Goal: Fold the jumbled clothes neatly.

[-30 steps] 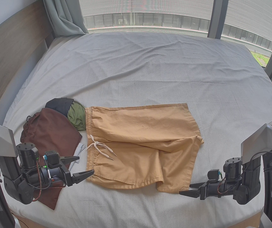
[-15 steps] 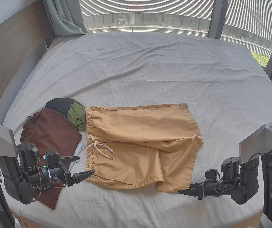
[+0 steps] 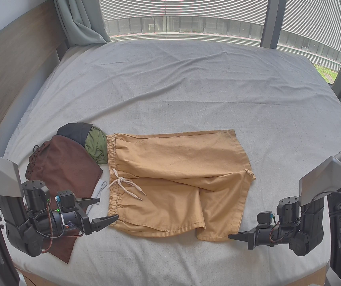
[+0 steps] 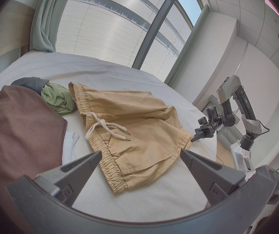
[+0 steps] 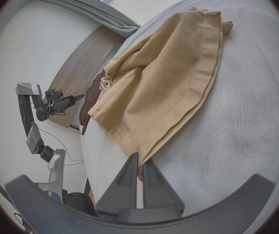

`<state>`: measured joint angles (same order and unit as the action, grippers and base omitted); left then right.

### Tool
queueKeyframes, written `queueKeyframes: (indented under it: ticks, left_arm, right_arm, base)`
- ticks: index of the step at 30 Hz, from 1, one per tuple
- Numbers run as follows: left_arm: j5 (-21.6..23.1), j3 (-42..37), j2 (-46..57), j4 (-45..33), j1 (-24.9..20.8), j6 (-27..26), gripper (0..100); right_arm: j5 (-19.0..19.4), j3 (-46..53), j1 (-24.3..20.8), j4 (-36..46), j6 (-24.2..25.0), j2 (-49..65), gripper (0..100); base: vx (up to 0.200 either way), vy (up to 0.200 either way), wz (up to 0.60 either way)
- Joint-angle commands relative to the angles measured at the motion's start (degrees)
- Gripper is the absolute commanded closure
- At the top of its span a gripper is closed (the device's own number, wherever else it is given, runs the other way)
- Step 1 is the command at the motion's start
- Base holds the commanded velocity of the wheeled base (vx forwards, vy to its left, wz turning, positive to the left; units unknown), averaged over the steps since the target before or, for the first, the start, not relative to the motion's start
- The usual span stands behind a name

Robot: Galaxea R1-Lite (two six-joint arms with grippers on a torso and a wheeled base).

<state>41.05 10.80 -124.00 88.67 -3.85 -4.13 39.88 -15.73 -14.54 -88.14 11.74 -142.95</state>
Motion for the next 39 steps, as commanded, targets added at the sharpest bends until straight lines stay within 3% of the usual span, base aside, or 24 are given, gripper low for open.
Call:
queueKeyframes:
  ticks: [1, 23, 33, 39]
  left_arm:
    - [0.0, -0.1, -1.8, 0.0, 0.3, 0.1, 0]
    - [-0.3, 0.6, -11.7, 0.0, 1.9, 1.4, 0]
    - [-0.5, 2.7, -13.6, 0.0, 0.2, 13.0, 0]
    - [-3.7, 5.1, -16.1, 0.0, -1.2, 15.3, 0]
  right_arm:
    - [0.0, 0.0, 0.0, -0.1, -0.1, 0.0, 100]
    - [0.0, -0.1, 0.5, -0.1, -0.1, -0.1, 100]
    - [0.0, -0.1, 0.5, -0.2, -0.2, -0.1, 100]
    - [0.0, -0.2, 0.5, -0.2, -0.2, -0.1, 100]
  base:
    - [0.000, 0.000, 0.00]
    - [0.000, 0.000, 0.00]
    - [0.000, 0.000, 0.00]
    - [0.000, 0.000, 0.00]
